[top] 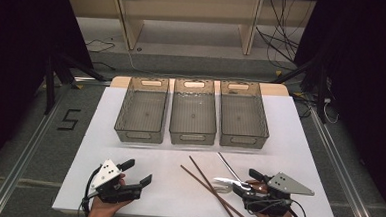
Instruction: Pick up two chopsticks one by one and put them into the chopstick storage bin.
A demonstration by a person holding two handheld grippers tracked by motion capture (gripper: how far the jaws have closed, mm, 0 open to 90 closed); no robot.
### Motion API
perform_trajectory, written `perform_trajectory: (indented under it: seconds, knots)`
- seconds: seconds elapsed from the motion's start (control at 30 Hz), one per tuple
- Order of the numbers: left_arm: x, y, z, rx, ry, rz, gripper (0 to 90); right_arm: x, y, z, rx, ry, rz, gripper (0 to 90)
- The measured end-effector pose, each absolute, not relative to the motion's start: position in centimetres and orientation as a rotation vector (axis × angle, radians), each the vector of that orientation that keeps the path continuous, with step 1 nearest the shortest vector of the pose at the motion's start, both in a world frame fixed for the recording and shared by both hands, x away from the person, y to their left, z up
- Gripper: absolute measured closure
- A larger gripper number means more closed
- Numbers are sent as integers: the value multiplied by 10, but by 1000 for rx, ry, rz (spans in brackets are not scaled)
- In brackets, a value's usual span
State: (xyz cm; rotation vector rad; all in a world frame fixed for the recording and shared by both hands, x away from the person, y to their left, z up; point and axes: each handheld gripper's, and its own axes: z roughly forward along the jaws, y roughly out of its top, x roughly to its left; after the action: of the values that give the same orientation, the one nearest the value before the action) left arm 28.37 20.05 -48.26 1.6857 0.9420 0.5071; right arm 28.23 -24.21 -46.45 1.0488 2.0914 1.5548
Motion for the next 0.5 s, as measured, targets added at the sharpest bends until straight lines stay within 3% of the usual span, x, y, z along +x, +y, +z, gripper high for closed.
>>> perform_trajectory:
  seconds: [0.5]
  knots:
    - [284,200,-483,1688,945,505,166,287,-235,-446,1124,2187,1459,306]
